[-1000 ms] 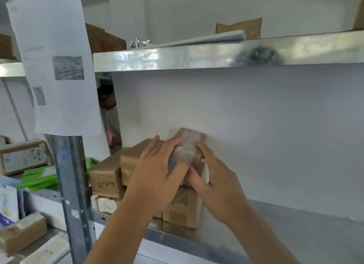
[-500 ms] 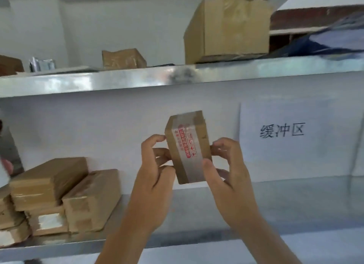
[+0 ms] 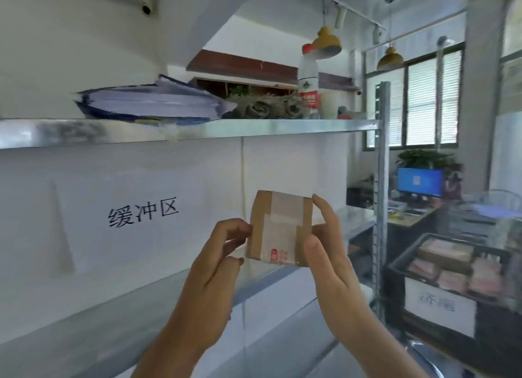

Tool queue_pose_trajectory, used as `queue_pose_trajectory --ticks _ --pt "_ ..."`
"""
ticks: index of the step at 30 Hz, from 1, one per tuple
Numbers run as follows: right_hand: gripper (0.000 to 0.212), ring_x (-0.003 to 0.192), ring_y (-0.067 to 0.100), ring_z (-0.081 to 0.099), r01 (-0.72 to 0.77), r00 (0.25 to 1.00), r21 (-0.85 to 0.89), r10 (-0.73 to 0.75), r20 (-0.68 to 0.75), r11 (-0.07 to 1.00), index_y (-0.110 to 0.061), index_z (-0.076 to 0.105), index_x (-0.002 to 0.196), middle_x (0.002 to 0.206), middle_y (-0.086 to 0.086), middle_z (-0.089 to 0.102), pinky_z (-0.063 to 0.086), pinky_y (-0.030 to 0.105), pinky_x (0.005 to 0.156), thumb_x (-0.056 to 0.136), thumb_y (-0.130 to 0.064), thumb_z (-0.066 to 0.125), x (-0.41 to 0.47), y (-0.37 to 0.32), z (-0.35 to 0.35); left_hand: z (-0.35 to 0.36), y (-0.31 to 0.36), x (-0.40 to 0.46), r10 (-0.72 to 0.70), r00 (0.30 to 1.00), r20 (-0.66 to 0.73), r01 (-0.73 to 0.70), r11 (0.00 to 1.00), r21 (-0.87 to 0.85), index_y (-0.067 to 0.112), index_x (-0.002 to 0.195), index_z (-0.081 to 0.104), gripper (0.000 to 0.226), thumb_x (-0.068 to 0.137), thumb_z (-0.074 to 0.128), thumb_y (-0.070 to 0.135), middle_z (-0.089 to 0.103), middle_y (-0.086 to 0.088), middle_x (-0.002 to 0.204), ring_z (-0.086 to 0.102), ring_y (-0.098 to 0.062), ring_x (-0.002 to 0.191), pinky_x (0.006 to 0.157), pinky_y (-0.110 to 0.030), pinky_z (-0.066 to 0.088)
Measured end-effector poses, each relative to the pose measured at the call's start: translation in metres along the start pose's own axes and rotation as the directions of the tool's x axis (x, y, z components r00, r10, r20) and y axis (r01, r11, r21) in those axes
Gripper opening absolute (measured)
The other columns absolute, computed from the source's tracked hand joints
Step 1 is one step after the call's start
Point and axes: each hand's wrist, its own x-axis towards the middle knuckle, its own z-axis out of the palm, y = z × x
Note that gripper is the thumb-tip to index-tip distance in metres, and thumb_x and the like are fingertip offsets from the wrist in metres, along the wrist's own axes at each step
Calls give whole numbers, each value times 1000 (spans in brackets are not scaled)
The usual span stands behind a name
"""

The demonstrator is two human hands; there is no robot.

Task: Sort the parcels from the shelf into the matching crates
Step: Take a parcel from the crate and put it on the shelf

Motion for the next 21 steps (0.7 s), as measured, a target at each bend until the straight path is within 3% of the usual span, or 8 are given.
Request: queue_pose_trajectory --ticks 3,6,8,11,14,16,18,21 --pt "45 110 21 68 -3 998 -37 0 -71 999 -52 40 145 119 -8 67 62 39 84 100 -50 49 -2 1 -62 63 -2 27 14 996 89 -9 998 -56 34 111 68 40 95 34 21 70 18 126 63 -5 124 105 -39 49" --pt "36 106 21 71 -18 988 -111 0 -157 994 -26 46 134 118 -8 70 61 36 83 103 -43 51 -4 8 -115 125 -4 49 66 986 154 -47 991 -126 24 105 72 37 95 36 24 73 21 123 64 -3 121 98 -32 51" --pt "40 104 24 72 -55 976 -181 14 -216 982 -18 46 128 118 -2 72 61 43 85 102 -47 54 -5 21 -147 164 -8 62 80 978 190 -45 982 -183 19 103 68 30 96 40 30 76 16 119 68 -9 115 93 -34 56" --pt "41 110 28 67 -133 959 -312 43 -280 941 -18 45 125 122 1 69 59 53 92 98 -45 61 -5 42 -190 217 -17 83 83 966 245 -11 960 -281 36 107 59 18 95 55 49 75 19 116 70 -9 113 88 -28 61" --pt "45 114 16 66 -200 940 -491 24 -341 848 -30 43 128 126 -10 66 59 39 95 94 -35 73 0 67 -227 266 -36 108 115 945 306 -5 941 -337 49 117 52 33 91 66 64 70 28 124 68 -4 117 93 -34 63" --pt "65 116 13 65 -250 926 -575 20 -377 779 -41 39 137 131 -16 60 60 38 93 87 -37 81 5 84 -247 299 -53 126 143 925 353 -1 928 -374 47 117 54 26 95 66 55 71 24 125 69 -7 118 93 -36 64" --pt "81 119 9 62 -300 911 -652 6 -413 696 -50 32 144 136 -19 50 61 36 90 82 -44 85 13 102 -266 332 -71 144 182 886 427 15 908 -419 43 113 59 16 106 59 28 74 16 122 70 -11 118 90 -32 63" --pt "90 125 -5 46 -351 893 -772 -61 -447 530 -62 21 144 137 -22 34 57 24 90 79 -52 83 26 126 -290 375 -85 167 230 824 517 22 900 -435 34 114 65 40 110 42 1 75 12 119 70 -10 118 91 -23 59"
